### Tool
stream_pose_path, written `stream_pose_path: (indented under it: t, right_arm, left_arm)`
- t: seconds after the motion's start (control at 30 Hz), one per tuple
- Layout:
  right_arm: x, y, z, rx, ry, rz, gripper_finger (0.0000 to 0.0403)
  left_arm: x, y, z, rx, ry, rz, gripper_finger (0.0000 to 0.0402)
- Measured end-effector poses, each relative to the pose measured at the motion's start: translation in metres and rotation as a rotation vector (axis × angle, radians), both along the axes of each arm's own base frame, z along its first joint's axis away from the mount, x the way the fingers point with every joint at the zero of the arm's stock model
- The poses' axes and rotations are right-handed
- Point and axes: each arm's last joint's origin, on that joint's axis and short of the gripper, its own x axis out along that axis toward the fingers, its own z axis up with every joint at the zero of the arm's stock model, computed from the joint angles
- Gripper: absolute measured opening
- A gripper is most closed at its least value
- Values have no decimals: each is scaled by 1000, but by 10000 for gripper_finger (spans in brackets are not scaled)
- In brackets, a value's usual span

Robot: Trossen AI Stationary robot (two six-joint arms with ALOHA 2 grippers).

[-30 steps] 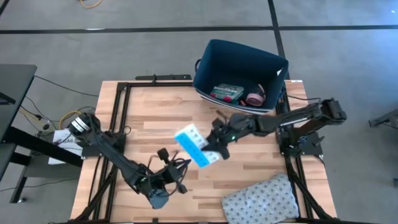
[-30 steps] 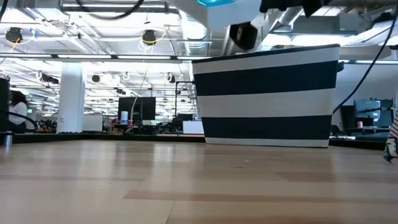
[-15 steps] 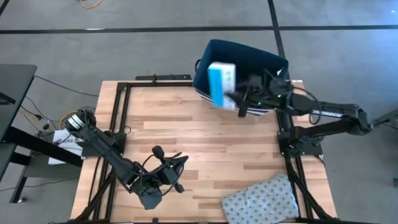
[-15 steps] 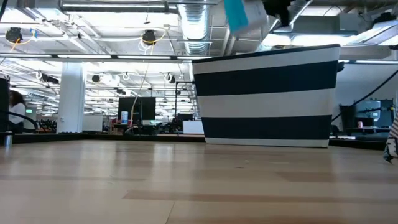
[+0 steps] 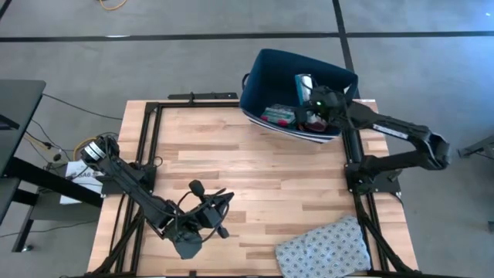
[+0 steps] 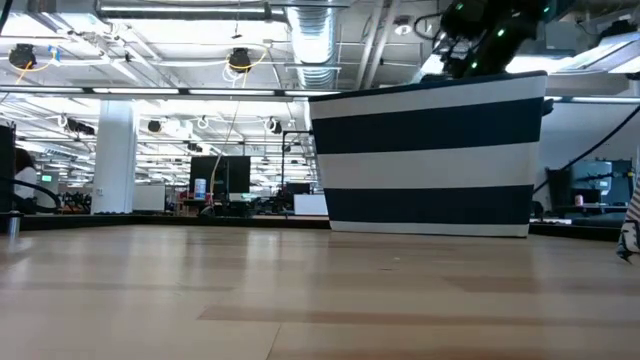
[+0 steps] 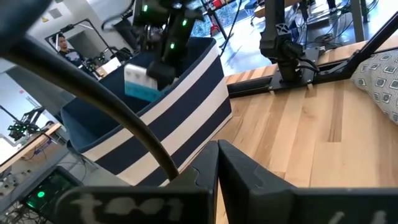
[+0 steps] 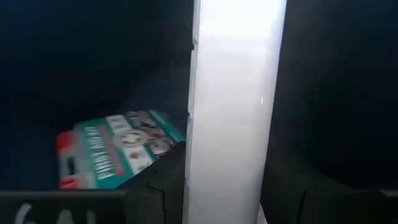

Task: Pick & place medical supplies in basket/bin
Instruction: Put the pill organizer into the bin, then return to Home Position

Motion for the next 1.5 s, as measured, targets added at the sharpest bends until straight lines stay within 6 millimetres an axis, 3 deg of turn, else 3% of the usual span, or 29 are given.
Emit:
stream_pose_path:
  t: [0.27,0.43,0.53,0.63,0.77,0.87,1.0,1.07,1.13,1.27,1.37,1.5]
  right_arm:
    - [20,-16,-24,41,80,48,181]
    - [22,-16,-10,46,97,104,215]
    - [20,-14,17,15,110,136,226]
    - [16,-7,57,-27,111,177,227]
    - [1,17,116,-107,77,263,219]
    - [-19,41,157,-192,1,333,211]
    - [-60,78,187,-274,-93,455,200]
    - [-80,93,185,-286,-76,538,194]
    - [-95,104,169,-254,-78,592,189]
    - [-119,119,124,-230,-225,670,181]
    - [-134,125,97,-328,-396,761,177]
    - [-129,133,47,-392,-479,962,176]
  left_arm:
    - [0,0,0,2,1,2,0]
    - [0,1,0,51,9,36,0]
    - [-2,3,2,137,14,118,0]
    - [-6,7,12,206,11,203,0]
    - [-22,23,60,155,-40,219,0]
    - [-46,45,96,143,-50,225,0]
    - [-91,88,125,82,-109,251,0]
    - [-119,109,124,-5,-178,227,0]
    - [-150,129,114,-127,-234,169,0]
    - [-198,165,72,-254,-333,158,0]
    - [-204,170,30,-263,-380,167,0]
    - [-197,162,-24,-310,-403,155,0]
